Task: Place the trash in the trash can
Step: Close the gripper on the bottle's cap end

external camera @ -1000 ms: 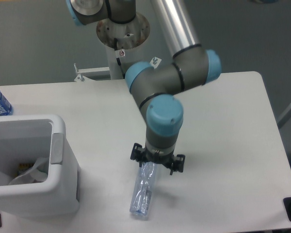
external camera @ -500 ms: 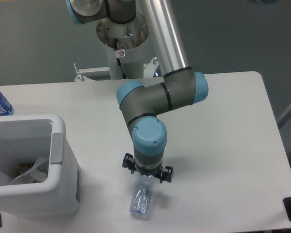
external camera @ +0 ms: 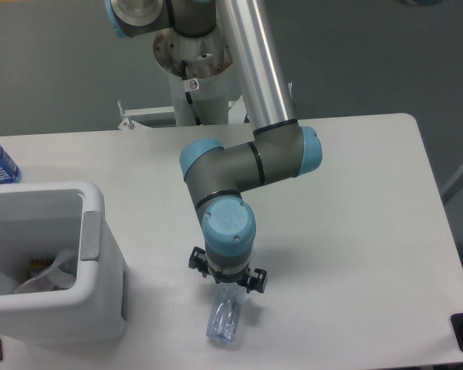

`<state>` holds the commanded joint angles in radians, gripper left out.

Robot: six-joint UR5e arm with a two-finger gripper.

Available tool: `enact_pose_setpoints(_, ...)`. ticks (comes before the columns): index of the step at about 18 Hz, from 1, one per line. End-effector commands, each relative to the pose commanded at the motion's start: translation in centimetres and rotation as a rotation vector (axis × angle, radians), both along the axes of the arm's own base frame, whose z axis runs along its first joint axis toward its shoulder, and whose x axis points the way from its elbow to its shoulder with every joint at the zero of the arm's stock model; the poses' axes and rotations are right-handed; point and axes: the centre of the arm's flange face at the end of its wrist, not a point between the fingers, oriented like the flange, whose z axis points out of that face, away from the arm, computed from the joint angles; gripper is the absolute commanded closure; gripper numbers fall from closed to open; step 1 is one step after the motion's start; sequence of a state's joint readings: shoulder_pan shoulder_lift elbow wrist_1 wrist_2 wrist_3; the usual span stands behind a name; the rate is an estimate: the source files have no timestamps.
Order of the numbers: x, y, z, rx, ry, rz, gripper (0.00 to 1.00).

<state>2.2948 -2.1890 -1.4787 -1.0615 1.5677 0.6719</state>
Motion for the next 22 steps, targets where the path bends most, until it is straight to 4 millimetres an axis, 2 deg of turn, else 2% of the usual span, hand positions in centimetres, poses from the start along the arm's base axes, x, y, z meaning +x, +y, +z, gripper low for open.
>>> enact_pose_setpoints(4, 0.1, 0.2, -1.1, -0.036, 0.027, -0.01, 0.0)
enact_pose_setpoints(18, 0.7, -0.5, -2.1, -0.072, 0.027, -0.015, 0.0)
enact_pose_setpoints(20, 0.6, -0.6, -2.2, -0.075, 0.026, -0.013, 0.02)
enact_pose_setpoints(22, 0.6, -0.6, -2.2, -0.076, 0.029, -0.013, 0.08)
